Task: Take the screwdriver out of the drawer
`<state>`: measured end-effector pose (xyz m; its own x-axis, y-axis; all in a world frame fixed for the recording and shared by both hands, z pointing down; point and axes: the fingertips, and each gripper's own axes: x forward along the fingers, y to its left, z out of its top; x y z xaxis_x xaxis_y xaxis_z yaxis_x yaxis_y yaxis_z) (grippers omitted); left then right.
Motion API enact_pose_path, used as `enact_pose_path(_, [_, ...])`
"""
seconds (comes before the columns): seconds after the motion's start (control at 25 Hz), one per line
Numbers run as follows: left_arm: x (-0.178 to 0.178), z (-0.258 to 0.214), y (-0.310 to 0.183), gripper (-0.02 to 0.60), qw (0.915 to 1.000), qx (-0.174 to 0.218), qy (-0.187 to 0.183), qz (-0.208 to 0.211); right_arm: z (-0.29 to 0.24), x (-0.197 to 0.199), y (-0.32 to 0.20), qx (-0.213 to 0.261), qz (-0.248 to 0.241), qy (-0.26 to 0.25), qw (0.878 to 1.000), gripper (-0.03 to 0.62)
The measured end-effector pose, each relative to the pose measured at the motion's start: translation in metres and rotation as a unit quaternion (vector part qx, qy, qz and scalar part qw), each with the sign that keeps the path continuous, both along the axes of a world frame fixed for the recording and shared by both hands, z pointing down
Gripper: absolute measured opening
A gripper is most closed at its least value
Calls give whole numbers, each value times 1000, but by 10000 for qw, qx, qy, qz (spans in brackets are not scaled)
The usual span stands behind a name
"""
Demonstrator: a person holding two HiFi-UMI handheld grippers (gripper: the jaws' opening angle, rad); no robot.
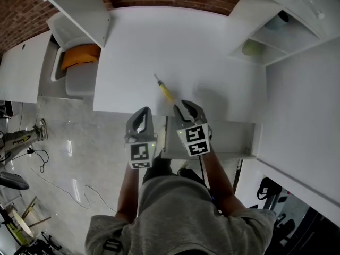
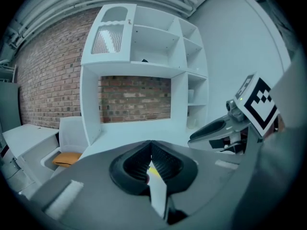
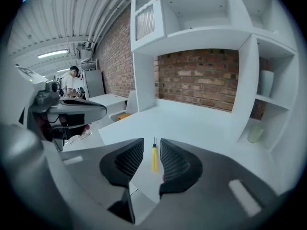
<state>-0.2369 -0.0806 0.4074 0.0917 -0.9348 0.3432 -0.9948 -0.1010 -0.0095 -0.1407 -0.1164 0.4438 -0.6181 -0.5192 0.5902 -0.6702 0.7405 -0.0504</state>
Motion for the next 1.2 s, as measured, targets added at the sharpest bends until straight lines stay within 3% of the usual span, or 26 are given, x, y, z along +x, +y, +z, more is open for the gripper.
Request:
enact_pose_path(0.64, [65, -49, 98, 12, 9987, 454, -211, -90, -65, 73, 91, 853, 255, -571, 9944, 8])
enact_pose_path(1.2, [117, -71, 176, 12, 9970, 692, -336, -96, -85, 128, 169, 1064, 248, -753, 9912, 3])
